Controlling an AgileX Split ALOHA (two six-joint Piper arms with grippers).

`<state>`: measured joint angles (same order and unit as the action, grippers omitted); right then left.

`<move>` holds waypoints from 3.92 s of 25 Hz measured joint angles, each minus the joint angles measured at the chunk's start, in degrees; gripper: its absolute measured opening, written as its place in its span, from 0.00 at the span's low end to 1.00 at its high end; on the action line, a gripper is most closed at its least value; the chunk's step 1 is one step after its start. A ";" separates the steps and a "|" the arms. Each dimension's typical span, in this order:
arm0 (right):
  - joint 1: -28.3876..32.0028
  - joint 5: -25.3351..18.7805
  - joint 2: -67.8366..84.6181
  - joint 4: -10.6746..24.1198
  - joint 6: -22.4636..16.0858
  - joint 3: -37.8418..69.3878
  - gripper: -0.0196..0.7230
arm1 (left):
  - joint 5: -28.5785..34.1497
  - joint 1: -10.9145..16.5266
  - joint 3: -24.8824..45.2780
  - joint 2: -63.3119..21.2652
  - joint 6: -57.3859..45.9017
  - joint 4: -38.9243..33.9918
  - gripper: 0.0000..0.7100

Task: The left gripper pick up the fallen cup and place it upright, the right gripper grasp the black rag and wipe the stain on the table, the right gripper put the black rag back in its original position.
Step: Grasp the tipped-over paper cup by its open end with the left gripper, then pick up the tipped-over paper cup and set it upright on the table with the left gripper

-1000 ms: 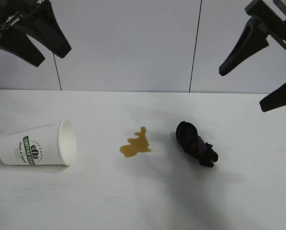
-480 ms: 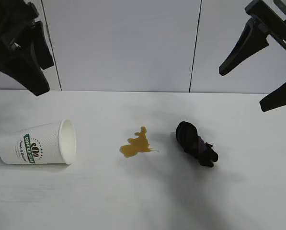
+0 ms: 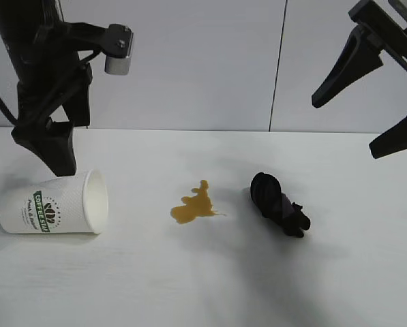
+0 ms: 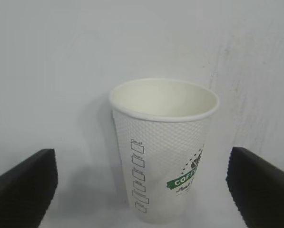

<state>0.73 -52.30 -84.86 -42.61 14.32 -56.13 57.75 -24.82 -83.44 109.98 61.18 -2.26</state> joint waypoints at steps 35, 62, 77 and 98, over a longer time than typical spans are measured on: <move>0.00 2.13 0.00 0.00 0.31 0.00 0.80 | 0.45 -3.42 0.06 4.35 -3.85 -5.25 0.98; 0.00 2.34 0.00 0.00 0.31 0.00 0.80 | -3.63 -3.42 0.06 11.89 -3.79 -5.42 0.89; 0.05 2.41 0.00 0.00 0.31 0.00 0.80 | -13.82 -3.42 0.00 5.06 -3.86 3.88 0.82; 0.05 2.41 0.00 0.00 0.31 0.00 0.80 | -4.49 17.94 0.27 -1.51 29.43 62.16 0.82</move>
<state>0.78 -49.90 -84.86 -42.61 14.63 -56.13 53.26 -6.88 -83.17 108.47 90.61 59.90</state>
